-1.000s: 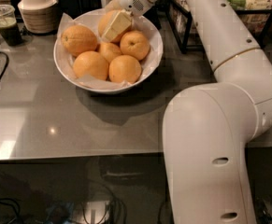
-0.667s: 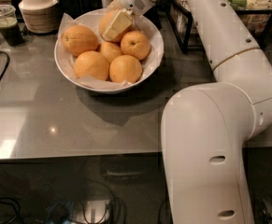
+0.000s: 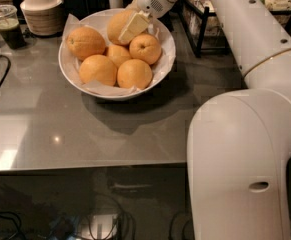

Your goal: Pick orange from white bowl

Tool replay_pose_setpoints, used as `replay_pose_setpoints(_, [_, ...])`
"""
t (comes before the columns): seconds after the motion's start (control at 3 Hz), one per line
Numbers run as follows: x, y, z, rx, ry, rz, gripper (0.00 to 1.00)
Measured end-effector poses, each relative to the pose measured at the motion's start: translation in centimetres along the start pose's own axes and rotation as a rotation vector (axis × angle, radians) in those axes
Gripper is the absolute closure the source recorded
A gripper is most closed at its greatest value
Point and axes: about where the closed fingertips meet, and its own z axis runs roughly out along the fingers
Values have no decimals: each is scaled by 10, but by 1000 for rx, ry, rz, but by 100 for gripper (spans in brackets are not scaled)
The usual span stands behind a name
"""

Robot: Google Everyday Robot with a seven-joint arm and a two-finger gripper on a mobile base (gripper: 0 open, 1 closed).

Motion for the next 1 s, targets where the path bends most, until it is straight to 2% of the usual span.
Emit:
replay_pose_setpoints(0.33, [-2, 0, -2, 0, 0, 0, 20])
replay_pose_setpoints(0.67, [6, 0, -15, 43, 7, 16, 30])
replay_pose_setpoints(1.0, [3, -2, -18, 43, 7, 16, 29])
